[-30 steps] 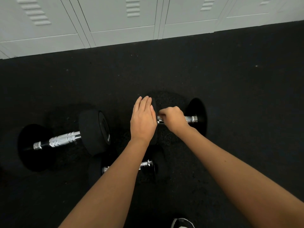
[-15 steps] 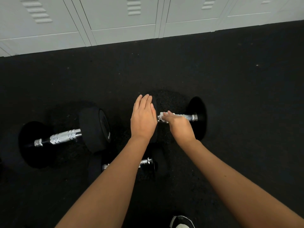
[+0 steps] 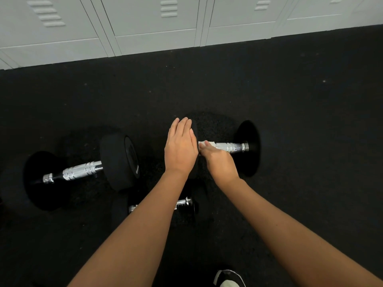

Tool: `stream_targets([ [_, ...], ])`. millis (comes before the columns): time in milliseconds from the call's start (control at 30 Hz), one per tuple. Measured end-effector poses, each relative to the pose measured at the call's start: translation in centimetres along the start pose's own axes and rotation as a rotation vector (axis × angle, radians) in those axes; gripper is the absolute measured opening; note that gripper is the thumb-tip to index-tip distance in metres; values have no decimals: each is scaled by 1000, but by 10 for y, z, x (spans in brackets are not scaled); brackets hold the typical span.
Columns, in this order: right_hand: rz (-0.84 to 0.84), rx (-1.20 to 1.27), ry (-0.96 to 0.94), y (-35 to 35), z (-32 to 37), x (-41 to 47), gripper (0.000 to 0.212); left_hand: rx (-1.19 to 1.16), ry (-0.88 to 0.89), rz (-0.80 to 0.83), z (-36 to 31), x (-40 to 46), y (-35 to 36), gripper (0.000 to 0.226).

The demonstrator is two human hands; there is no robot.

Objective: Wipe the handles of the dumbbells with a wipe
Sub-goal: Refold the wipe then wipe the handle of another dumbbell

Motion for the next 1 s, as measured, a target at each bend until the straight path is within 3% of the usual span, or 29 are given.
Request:
stream_targets([
  [67, -19, 14, -46, 0, -1, -10, 42, -1, -2, -3, 0, 0, 0, 50],
  [133, -129, 141, 68, -7, -8, -20, 30, -8, -9, 3, 1, -1, 0, 52],
  [200, -297, 446, 460, -16, -31, -33, 16, -10, -10, 8, 1, 0, 0, 52],
  [300, -319, 1091, 1215, 11, -51, -65, 9, -2, -5, 1, 0, 0, 0, 52],
  [400, -327, 1527, 1489, 28, -34, -53, 26, -8, -8, -4, 0, -1, 0, 51],
  [500, -334, 1543, 1512, 25, -19, -25, 26, -22, -18, -18, 0, -2, -1, 50],
  [633, -252, 1460, 1385, 21, -8, -4, 38, -15, -22, -14, -1, -1, 0, 52],
  [700, -319, 1379, 1505, 25, -14, -7, 35, -7, -22, -9, 0, 0, 1, 52],
  [800, -262, 1403, 1464, 26, -11, -7, 28, -27, -31, -11, 0, 1, 1, 53],
  [1000, -286, 1413, 1553, 25, -17, -3, 33, -25, -26, -42, 1, -3, 1, 49],
])
Point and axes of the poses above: each hand's wrist, its own x-axis towards the middle knuckle, its own y-axis out of the palm, z = x × y, the point moved 6 cm from there along x, towards the middle knuckle, and after that the axes turned 4 degrees about -z, right-handed, at the moved point
